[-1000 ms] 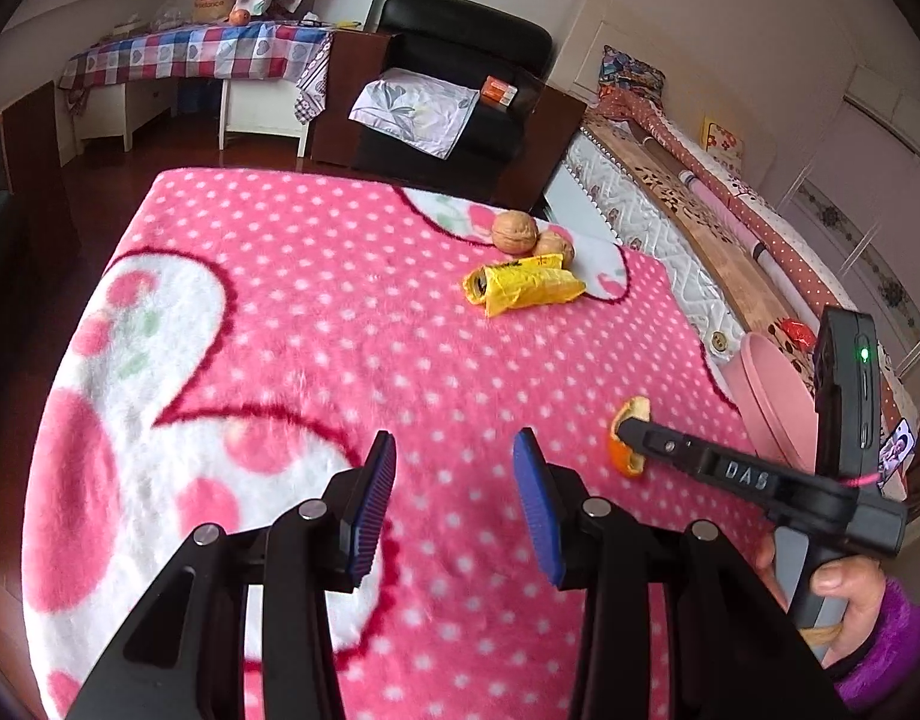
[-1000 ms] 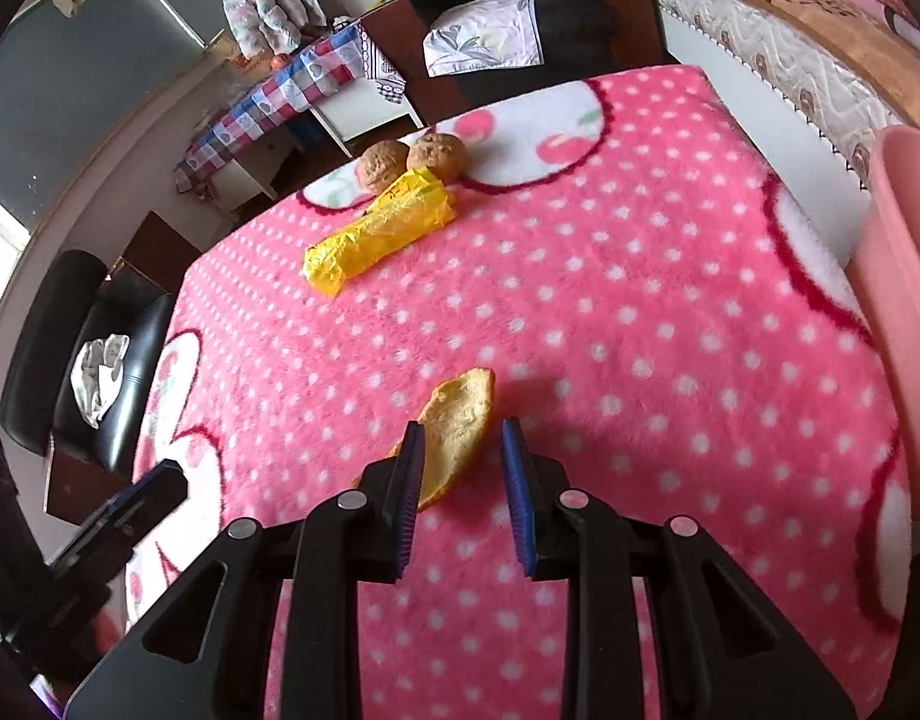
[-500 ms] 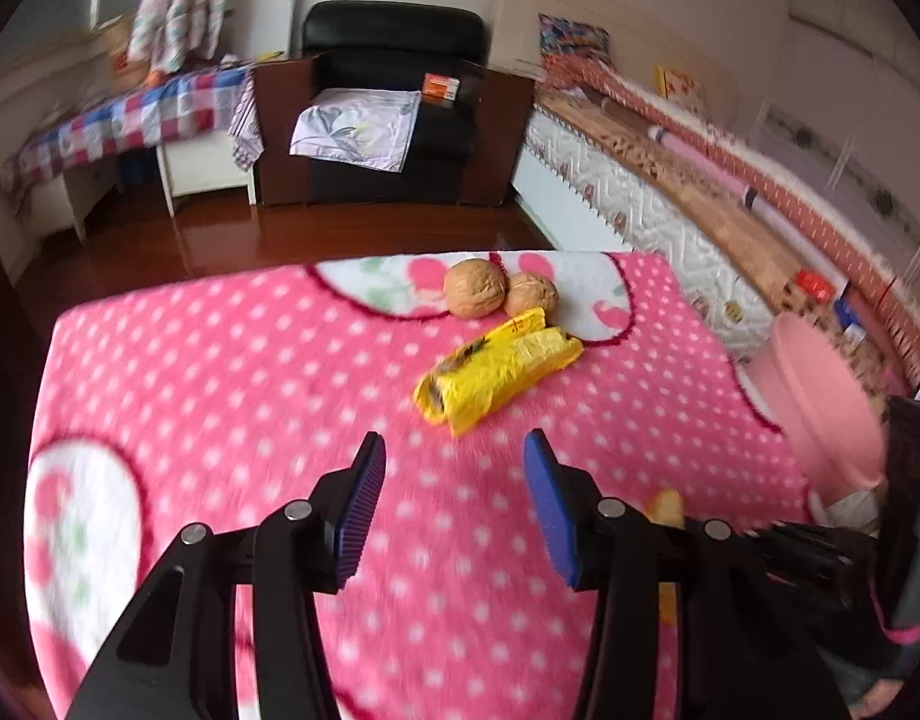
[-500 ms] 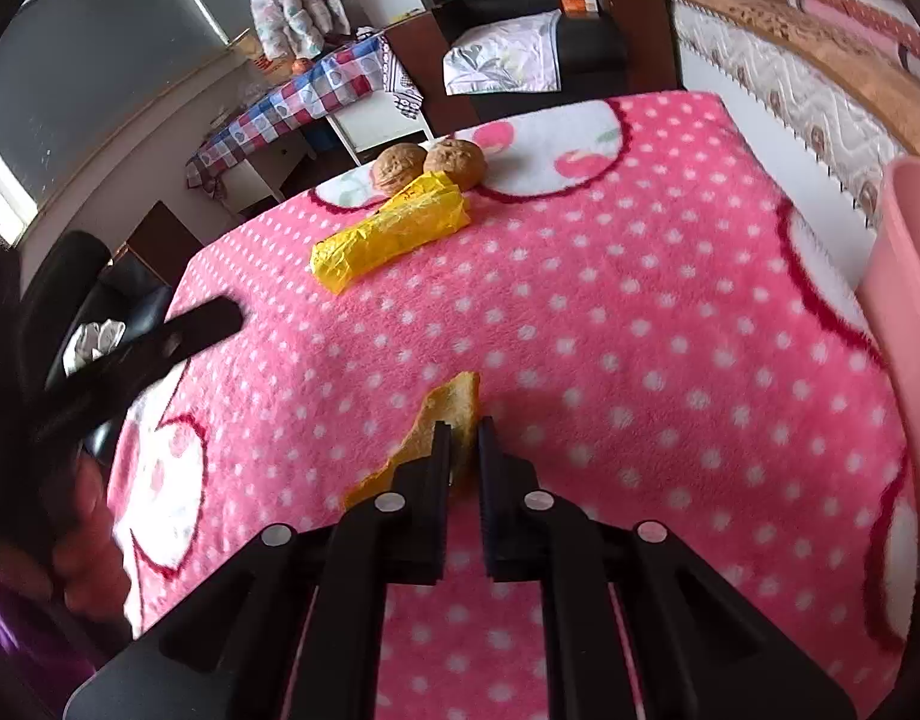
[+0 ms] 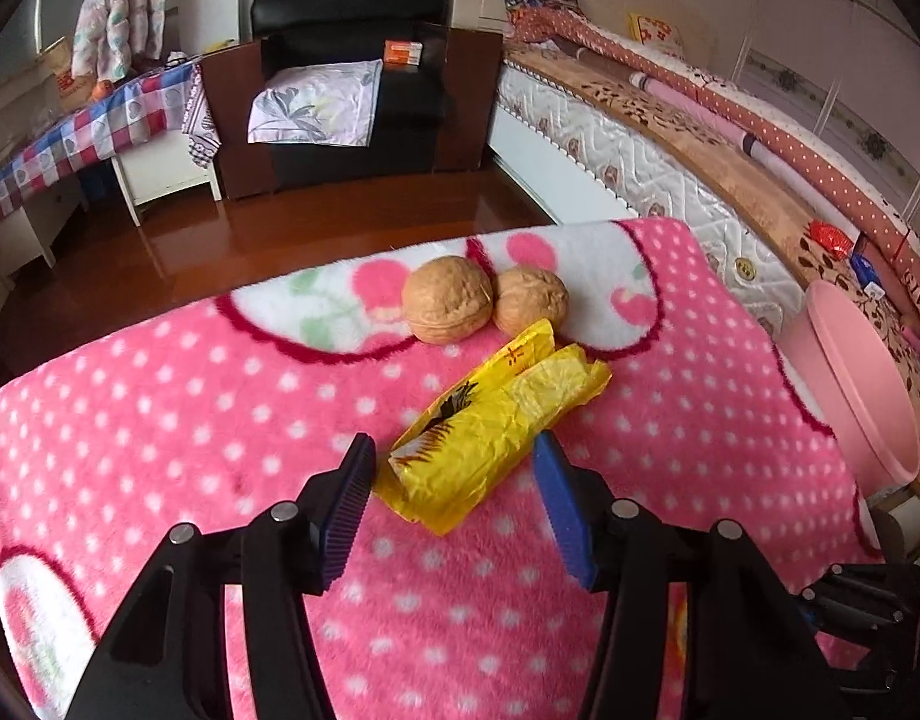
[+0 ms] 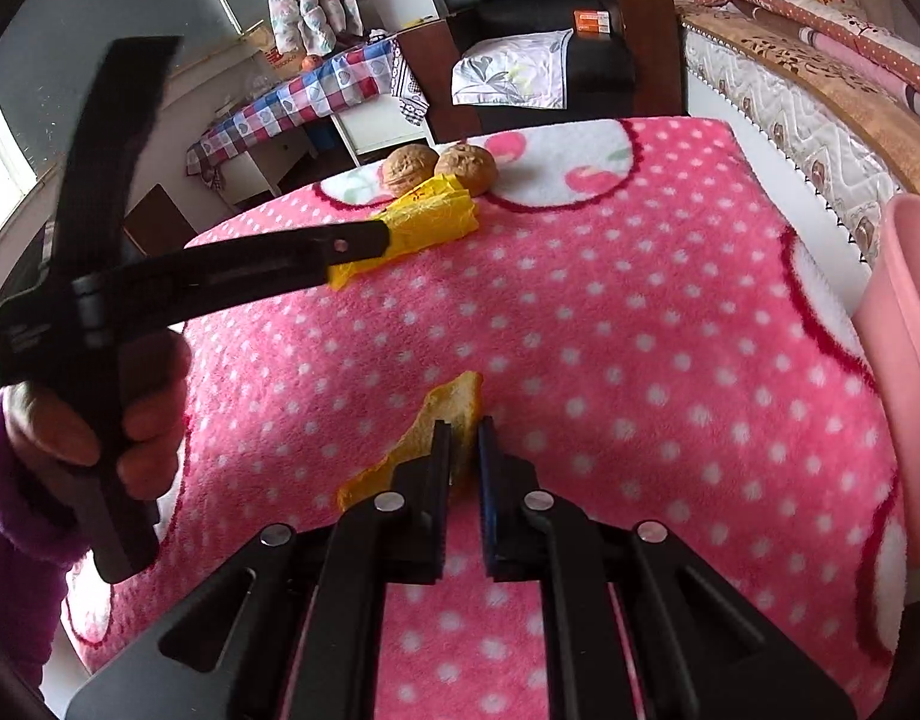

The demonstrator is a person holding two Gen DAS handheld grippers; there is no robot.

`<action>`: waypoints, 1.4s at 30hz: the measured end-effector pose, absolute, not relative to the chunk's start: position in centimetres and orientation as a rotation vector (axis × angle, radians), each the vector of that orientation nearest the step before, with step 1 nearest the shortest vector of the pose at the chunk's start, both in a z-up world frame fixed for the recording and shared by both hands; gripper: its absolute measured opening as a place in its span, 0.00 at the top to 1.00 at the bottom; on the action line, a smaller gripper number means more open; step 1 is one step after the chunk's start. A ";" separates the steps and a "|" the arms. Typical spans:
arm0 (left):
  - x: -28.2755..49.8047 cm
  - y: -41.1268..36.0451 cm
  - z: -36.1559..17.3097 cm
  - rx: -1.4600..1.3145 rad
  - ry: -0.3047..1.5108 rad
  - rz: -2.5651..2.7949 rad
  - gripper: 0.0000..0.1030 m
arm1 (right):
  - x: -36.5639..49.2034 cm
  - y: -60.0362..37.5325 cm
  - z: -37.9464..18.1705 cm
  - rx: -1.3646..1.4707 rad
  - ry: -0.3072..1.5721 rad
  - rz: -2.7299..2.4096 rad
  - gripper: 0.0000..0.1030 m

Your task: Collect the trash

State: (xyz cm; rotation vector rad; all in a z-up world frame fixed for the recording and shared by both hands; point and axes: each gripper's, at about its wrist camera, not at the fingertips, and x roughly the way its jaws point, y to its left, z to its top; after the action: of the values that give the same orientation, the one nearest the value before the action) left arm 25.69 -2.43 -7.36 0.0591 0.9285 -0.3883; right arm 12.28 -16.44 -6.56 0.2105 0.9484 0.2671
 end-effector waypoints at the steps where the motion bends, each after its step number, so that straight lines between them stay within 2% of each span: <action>1: 25.7 -2.6 -7.5 0.070 0.920 -0.386 0.48 | 12.4 -16.4 -6.6 0.210 0.948 0.267 0.92; 3: 25.7 -2.8 -7.6 0.081 0.911 -0.382 0.48 | 12.4 -16.5 -6.6 0.211 0.949 0.268 0.92; 7: 25.7 -2.7 -7.6 0.067 0.903 -0.366 0.67 | 12.5 -16.5 -6.5 0.211 0.949 0.267 0.92; 10: 25.5 -2.3 -7.4 0.043 0.897 -0.370 0.75 | 12.2 -16.4 -6.6 0.214 0.949 0.268 0.92; 15: 24.6 -2.0 -6.9 0.028 0.886 -0.379 0.81 | 12.3 -16.5 -6.6 0.218 0.949 0.270 0.92; 42: 15.6 4.1 -3.5 -0.151 0.868 -0.172 0.82 | 12.2 -16.5 -6.6 0.238 0.949 0.277 0.92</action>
State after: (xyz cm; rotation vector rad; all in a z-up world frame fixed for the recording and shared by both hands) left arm 15.63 4.11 -3.46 -0.1511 0.8679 -0.1718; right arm 12.22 -16.55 -6.62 0.2384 0.9492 0.2769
